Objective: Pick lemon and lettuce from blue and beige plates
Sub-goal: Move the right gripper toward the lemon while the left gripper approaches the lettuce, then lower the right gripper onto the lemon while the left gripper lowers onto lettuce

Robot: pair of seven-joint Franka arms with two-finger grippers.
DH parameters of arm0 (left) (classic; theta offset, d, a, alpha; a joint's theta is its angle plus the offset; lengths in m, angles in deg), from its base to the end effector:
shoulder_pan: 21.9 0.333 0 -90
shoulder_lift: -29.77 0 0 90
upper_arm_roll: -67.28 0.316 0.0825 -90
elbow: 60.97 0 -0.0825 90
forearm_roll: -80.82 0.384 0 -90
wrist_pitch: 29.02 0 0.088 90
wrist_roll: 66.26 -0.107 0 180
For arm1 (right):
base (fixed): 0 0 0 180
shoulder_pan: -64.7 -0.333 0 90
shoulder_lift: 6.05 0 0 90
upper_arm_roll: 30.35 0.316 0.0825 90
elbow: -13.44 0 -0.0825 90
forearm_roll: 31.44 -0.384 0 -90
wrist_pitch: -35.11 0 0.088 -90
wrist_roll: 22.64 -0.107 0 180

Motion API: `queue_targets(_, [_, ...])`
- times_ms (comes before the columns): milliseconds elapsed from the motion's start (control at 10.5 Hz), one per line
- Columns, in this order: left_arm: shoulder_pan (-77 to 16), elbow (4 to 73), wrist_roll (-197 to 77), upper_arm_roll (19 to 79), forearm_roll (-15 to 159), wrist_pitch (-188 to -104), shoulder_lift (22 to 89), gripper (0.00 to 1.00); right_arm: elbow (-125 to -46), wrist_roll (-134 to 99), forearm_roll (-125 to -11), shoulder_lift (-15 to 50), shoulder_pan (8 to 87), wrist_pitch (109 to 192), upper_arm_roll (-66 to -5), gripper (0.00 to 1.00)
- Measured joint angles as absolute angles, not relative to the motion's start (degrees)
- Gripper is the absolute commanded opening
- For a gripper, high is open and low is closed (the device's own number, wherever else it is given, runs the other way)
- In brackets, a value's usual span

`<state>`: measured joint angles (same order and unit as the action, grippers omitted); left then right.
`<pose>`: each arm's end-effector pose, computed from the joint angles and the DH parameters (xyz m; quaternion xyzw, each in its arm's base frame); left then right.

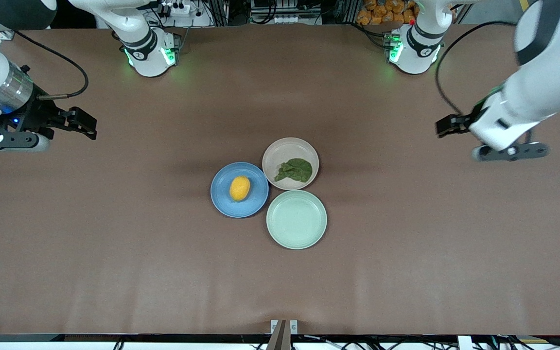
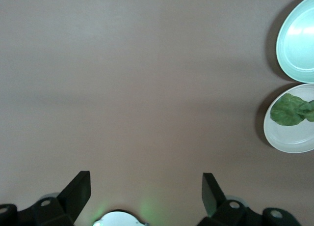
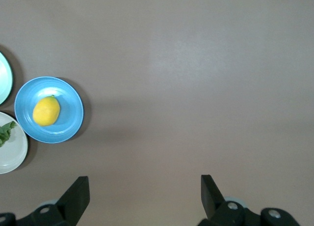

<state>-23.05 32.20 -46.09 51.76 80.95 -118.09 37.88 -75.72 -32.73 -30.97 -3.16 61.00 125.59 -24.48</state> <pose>0.5595 -0.1583 0.5196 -0.9940 -0.0296 0.1041 0.0159 0.5625 0.0925 0.6039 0.9999 -0.0045 -0.0131 0.0038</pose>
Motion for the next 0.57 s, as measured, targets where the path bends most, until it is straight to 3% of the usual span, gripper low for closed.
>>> queue_targets(286, [-29.80, 36.95, -32.27, 50.04, 80.78, -129.07, 44.79, 1.00, -76.60, -40.49, -32.64, 1.51, 58.78, 130.32, -22.71, 1.00])
queue_targets(571, [-35.77, 39.29, -19.12, 49.78, 78.46, -139.91, 52.14, 1.00, -76.40, -52.50, -32.71, 9.42, 57.56, 136.51, -17.23, 1.00])
